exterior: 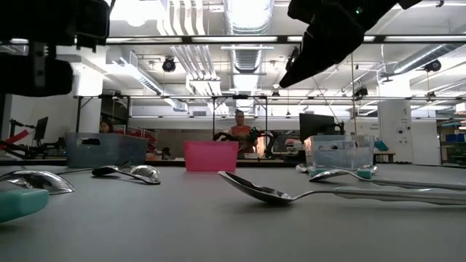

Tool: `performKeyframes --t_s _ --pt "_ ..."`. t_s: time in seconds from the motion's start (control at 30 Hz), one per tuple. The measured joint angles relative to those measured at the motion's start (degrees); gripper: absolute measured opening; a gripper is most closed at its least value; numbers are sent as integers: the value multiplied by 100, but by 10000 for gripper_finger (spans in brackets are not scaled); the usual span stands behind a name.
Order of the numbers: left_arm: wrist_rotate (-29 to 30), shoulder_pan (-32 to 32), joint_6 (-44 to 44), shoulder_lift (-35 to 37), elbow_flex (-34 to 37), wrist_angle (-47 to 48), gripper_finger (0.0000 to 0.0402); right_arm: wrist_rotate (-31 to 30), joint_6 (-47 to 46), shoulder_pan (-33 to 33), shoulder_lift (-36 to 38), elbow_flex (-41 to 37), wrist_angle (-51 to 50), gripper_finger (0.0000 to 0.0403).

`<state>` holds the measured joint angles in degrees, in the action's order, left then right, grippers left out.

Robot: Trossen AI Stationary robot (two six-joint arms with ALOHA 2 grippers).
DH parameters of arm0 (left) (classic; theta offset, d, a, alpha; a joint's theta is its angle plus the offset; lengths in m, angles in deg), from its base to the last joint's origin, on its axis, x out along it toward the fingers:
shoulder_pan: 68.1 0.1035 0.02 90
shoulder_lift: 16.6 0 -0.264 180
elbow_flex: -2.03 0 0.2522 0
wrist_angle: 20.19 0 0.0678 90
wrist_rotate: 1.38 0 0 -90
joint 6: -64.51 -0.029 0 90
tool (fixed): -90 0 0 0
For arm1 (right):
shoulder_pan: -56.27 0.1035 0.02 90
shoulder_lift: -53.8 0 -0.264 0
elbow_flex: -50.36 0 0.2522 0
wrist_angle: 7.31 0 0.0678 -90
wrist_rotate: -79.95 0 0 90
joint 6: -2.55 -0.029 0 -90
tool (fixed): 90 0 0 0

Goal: Sort silverware by color (type)
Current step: Put the blue patterned spoon into the black bin

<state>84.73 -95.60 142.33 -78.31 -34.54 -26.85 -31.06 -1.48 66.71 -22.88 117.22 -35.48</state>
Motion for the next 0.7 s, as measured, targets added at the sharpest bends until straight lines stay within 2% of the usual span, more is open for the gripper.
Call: performKeyframes --t_s 0.17,0.3,0.4,0.53,0.7 --pt "-683 -99 261 -199 0 59 0 -8 535 -172 39 0 124 59" --pt "-709 -274 652 -408 -14 124 0 -7 454 -299 38 0 138 59" --pt "-734 -497 893 -722 -427 523 0 1 366 -296 24 0 102 59" --pt "-1224 -597 510 -1259 -1439 1874 0 42 380 -238 17 0 -31 59" --pt "-1363 -661 -1014 -1890 -2975 4646 0 48 114 -57 11 -26 -79 59"
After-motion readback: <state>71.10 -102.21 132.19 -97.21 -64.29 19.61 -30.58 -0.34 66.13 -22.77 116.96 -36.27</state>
